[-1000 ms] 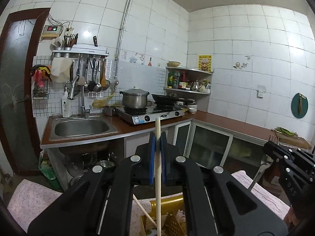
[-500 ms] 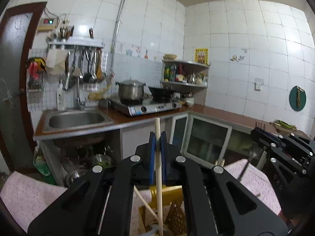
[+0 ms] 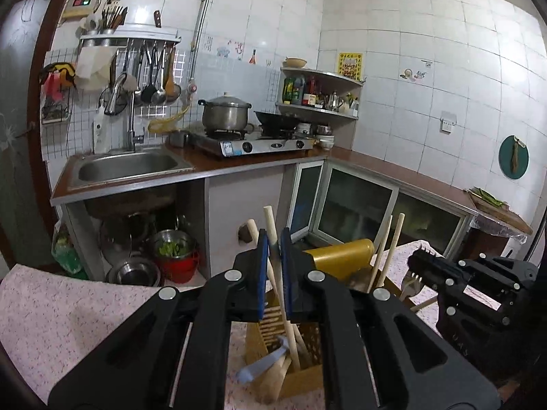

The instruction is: Organize utensils

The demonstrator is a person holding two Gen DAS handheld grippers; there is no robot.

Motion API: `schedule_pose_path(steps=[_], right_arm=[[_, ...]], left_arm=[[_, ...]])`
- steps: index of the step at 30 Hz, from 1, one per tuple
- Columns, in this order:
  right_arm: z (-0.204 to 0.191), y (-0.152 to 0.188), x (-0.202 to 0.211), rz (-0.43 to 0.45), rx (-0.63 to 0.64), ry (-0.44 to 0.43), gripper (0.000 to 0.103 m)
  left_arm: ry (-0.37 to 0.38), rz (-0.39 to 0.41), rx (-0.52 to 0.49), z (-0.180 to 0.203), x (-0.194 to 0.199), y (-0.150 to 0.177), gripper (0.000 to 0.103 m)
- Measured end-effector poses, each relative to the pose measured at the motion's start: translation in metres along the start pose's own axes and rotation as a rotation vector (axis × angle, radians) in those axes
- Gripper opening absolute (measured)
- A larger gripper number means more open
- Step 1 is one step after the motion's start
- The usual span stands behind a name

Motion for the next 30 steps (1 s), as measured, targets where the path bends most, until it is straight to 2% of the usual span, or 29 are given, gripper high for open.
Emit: schedule_pose_path(steps=[1,2,3,4,5,7,9,11,12,16,20,25,30], right_arm=[[0.002,0.0,0.004,0.001,-0.015,-0.01,0.006],[0.006,-0.002,0.011,0.005,-0.035,-0.021,0.01],[0.01,-0.005,0.019,0.016,-0.049,-0.019,0.031],[0.013,-0.006,0.027,0.028,-0.056,-0.013,0.058],[0.016,-0.008,0.035,0.041,-0.06,-0.006,0.062],[0.02,-0.006,0.051,0.046,-0.063,0.003,0.062],[0.023,-0.002,0.063,0.036,-0.077,0.004,0.063],[0.023,0.008,0.082,0.035,-0.097,0.003,0.067],[0.022,0.012,0.09,0.042,-0.103,0.005,0.074],[0.018,0.042,0.132,0.07,-0.156,0.012,0.088],[0.01,0.072,0.174,0.107,-0.21,0.033,0.098],[-0.004,0.103,0.214,0.123,-0.275,0.051,0.099],[-0.024,0.135,0.241,0.12,-0.307,0.068,0.099]], left_arm=[[-0.001,0.0,0.002,-0.002,0.004,-0.002,0.009],[-0.002,0.001,0.007,-0.004,0.012,-0.006,0.024],[-0.007,0.005,0.013,-0.006,0.02,-0.009,0.048],[-0.021,0.014,0.018,-0.01,0.031,-0.012,0.058],[-0.028,0.024,0.016,-0.01,0.04,-0.014,0.071],[-0.049,0.049,-0.01,-0.013,0.064,-0.016,0.075],[-0.066,0.047,-0.026,-0.017,0.081,-0.013,0.085],[-0.077,0.05,-0.017,-0.025,0.1,-0.007,0.093],[-0.088,0.057,-0.011,-0.03,0.112,-0.003,0.097],[-0.125,0.08,-0.018,-0.04,0.159,0.02,0.098],[-0.153,0.104,-0.027,-0.039,0.203,0.045,0.098],[-0.175,0.089,-0.028,-0.03,0.241,0.08,0.098],[-0.161,0.076,-0.023,-0.019,0.263,0.12,0.098]])
Point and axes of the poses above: each gripper's, at about its wrist camera, not at the fingertips, and x roughly against the way its jaws point, z to its right, y to its underside, the point moved 7 cm from there along -x, roughly the way its jaws point, and after that the axes turned 7 degrees about -y, right-handed, at the moved point
